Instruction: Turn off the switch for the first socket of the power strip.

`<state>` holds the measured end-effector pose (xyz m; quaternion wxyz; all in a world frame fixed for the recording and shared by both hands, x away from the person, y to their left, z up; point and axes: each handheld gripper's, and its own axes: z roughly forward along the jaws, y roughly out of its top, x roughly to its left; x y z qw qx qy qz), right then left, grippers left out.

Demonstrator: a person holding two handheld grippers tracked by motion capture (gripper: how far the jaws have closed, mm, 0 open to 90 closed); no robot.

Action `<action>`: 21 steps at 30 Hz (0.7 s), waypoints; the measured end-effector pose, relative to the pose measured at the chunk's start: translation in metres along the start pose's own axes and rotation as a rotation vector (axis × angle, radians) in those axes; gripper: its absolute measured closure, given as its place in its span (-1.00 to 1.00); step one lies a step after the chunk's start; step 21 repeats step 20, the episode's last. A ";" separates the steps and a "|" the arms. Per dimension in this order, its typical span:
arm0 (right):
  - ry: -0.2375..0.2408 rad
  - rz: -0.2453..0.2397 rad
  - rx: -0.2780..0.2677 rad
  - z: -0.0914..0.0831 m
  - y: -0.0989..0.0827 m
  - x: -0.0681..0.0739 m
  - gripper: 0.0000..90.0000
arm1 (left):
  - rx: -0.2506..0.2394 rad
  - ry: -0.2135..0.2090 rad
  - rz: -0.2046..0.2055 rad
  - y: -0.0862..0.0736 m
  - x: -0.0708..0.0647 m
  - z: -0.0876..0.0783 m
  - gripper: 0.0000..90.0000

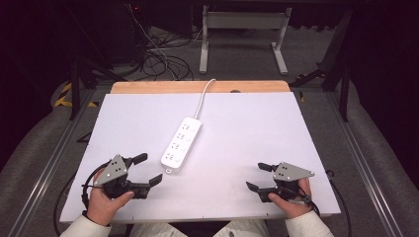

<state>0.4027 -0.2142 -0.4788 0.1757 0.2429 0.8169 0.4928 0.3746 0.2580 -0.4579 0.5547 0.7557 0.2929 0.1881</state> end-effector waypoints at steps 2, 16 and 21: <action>-0.001 0.001 0.003 0.000 0.000 0.000 -0.46 | 0.000 -0.002 0.007 -0.003 0.001 -0.001 -0.70; 0.002 0.001 -0.002 0.000 -0.001 -0.002 -0.46 | 0.016 0.009 -0.007 -0.016 -0.001 0.000 -0.70; 0.001 0.002 -0.002 0.000 -0.001 -0.002 -0.46 | 0.010 0.014 -0.020 -0.016 0.000 -0.001 -0.70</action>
